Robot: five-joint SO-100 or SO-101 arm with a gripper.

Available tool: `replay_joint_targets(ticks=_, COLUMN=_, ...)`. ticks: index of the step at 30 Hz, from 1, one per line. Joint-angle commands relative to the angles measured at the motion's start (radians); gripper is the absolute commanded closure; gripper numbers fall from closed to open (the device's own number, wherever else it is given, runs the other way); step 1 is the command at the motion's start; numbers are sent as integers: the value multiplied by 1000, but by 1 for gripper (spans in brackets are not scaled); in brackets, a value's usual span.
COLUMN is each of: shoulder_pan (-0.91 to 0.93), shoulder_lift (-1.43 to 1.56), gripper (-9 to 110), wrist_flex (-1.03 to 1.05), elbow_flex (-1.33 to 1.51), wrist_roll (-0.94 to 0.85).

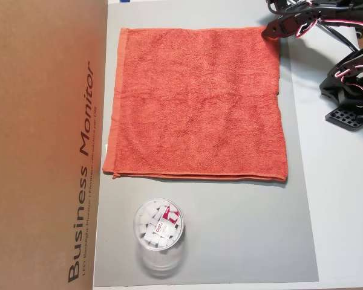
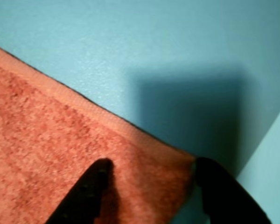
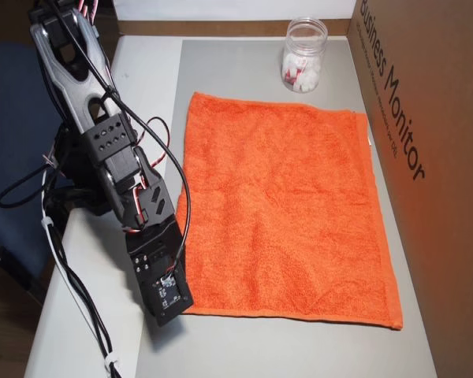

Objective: Fold the blanket.

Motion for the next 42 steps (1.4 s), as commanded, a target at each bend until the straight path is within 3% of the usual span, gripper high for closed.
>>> replay_joint_targets(ticks=1, shoulder_pan=-43, shoulder_lift=3, gripper=83, wrist_flex=5, elbow_flex=-2, wrist_roll=6)
replay_joint_targets(ticks=12, shoulder_pan=-58, shoulder_lift=9, gripper=83, wrist_flex=5, elbow_flex=29, wrist_roll=-9)
replay_joint_targets(ticks=17, shoulder_pan=-54, shoulder_lift=17, gripper=93, wrist_flex=5, elbow_flex=35, wrist_roll=-12)
replay_joint_targets(ticks=29, shoulder_pan=-48, shoulder_lift=18, gripper=102, wrist_flex=5, elbow_flex=35, wrist_roll=-12)
replay_joint_targets(ticks=42, shoulder_pan=-46, shoulder_lift=77, gripper=102, wrist_flex=15, elbow_flex=26, wrist_roll=-3)
